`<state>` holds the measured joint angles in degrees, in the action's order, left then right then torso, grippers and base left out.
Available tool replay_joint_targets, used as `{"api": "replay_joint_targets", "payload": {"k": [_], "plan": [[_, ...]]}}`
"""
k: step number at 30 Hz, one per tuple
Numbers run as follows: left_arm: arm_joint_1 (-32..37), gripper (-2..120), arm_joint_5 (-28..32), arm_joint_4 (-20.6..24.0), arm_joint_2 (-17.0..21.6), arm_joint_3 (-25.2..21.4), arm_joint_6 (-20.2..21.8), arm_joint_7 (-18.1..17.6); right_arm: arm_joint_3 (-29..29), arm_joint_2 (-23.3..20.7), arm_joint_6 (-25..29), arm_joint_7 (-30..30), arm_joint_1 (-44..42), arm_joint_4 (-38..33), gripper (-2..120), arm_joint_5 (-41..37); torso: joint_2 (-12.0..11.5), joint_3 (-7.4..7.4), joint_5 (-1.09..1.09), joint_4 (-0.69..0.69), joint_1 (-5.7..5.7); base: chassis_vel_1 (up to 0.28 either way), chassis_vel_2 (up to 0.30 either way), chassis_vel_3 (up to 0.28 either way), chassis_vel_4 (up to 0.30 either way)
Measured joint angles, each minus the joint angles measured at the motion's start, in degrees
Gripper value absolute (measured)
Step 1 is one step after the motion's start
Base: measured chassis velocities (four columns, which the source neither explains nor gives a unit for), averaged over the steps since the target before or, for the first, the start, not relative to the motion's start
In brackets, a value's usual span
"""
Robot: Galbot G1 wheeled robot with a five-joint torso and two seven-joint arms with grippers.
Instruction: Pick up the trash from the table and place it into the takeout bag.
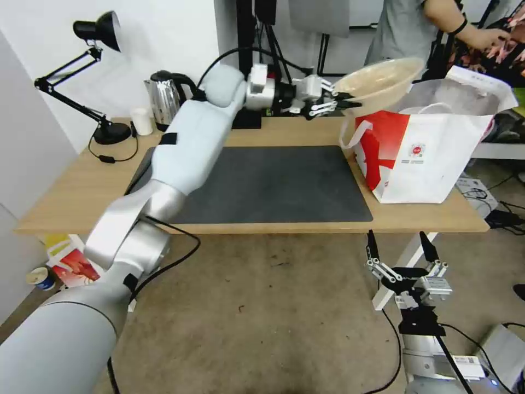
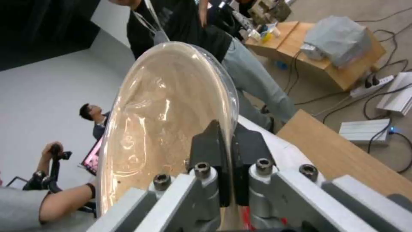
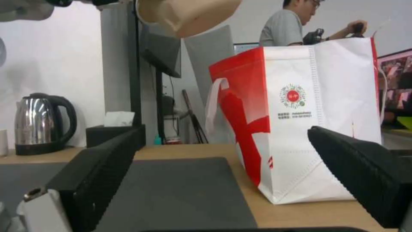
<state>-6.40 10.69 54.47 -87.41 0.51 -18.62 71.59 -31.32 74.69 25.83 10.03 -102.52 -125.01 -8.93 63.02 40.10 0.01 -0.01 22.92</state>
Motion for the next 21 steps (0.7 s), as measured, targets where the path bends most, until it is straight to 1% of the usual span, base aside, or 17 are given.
{"api": "replay_joint_targets", "payload": {"k": [9, 16, 19, 20, 21], "plan": [[-3.6, 1, -2.1, -2.3, -0.5, 0.2, -0.2, 0.4, 0.0, 0.0, 0.0, 0.0, 0.0, 0.0, 100, 0.0, 0.0, 0.00, -0.01, 0.02, -0.01, 0.000, 0.000, 0.000, 0.000], [-4.6, 1, -4.1, -4.5, -1.9, -0.1, -1.4, 0.5, 0.0, 0.0, 0.0, 0.0, 0.0, 0.0, 100, 0.0, 0.0, 0.00, -0.01, 0.01, -0.01, 0.000, 0.000, 0.000, 0.000], [-4.7, 1, -5.3, -6.0, -3.0, -0.2, -1.9, 0.6, 0.0, 0.0, 0.0, 0.0, 0.0, 0.0, 100, 0.0, 0.0, 0.00, -0.01, 0.02, -0.01, 0.000, 0.000, 0.000, 0.000], [-4.9, 1, -6.3, -7.1, -3.6, -0.3, -2.3, 0.5, 0.0, 0.0, 0.0, 0.0, 0.0, 0.0, 100, 0.0, 0.0, 0.00, -0.01, 0.00, -0.01, 0.000, 0.000, 0.000, 0.000], [-4.9, 1, -6.3, -7.1, -3.6, -0.3, -2.3, 0.5, 0.0, 0.0, 0.0, 0.0, 0.0, 0.0, 100, 0.0, 0.0, 0.00, -0.01, 0.00, -0.01, 0.000, 0.000, 0.000, 0.000]]}}
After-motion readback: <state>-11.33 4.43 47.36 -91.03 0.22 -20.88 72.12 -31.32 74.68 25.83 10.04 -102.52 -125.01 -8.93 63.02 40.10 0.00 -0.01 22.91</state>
